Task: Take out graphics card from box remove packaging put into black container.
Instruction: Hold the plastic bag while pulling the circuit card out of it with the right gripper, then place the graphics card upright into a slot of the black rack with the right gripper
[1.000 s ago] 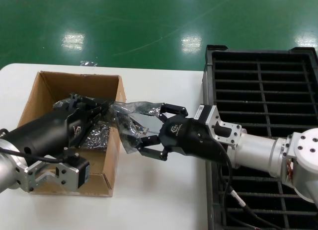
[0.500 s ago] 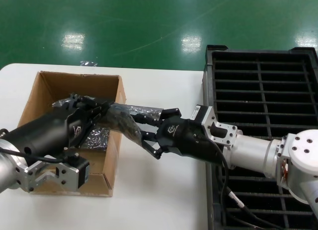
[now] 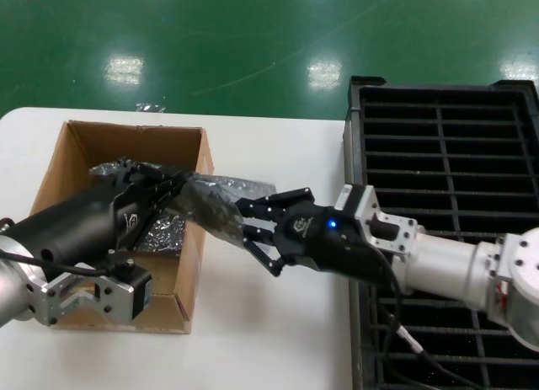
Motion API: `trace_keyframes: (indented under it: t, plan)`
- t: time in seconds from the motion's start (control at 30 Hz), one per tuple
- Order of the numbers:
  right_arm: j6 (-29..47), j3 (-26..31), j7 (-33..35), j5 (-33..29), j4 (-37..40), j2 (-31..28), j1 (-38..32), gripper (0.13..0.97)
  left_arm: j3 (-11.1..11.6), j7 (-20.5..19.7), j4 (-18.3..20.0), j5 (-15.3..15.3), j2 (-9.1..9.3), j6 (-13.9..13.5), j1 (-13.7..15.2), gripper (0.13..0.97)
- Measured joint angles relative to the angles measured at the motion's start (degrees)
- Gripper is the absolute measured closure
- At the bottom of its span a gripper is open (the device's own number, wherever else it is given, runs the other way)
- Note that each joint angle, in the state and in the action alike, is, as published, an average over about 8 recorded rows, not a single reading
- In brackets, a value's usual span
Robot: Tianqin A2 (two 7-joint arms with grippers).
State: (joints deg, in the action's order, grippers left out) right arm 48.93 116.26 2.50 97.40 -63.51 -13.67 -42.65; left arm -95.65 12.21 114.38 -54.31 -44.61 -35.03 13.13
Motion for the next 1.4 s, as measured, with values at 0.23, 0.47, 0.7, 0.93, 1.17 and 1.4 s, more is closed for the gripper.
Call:
trace_keyframes:
  t: [0.23,0.47,0.7,0.93,1.17,1.4]
  plan:
    - [0.90,-0.27,-3.89,0.19,-9.26,-4.74,3.24,0.906,0.00,0.00,0.00,0.00,0.00,0.00,0.00,0.958]
    - [1.62,-2.14,-7.45,1.49,-19.88,-11.64,8.28,0.906,0.00,0.00,0.00,0.00,0.00,0.00,0.00,0.958]
    - [1.74,-8.46,-10.32,5.50,-32.30,-22.45,18.54,0.906,0.00,0.00,0.00,0.00,0.00,0.00,0.00,0.958]
    - [-1.18,-21.49,-13.56,9.01,-44.75,-32.46,34.37,0.906,0.00,0.00,0.00,0.00,0.00,0.00,0.00,0.958]
    - [-4.03,-34.23,-16.15,9.80,-51.37,-35.32,47.36,0.906,0.00,0.00,0.00,0.00,0.00,0.00,0.00,0.958]
    - [-4.45,-35.72,-16.41,9.81,-51.98,-35.39,48.83,0.906,0.00,0.00,0.00,0.00,0.00,0.00,0.00,0.958]
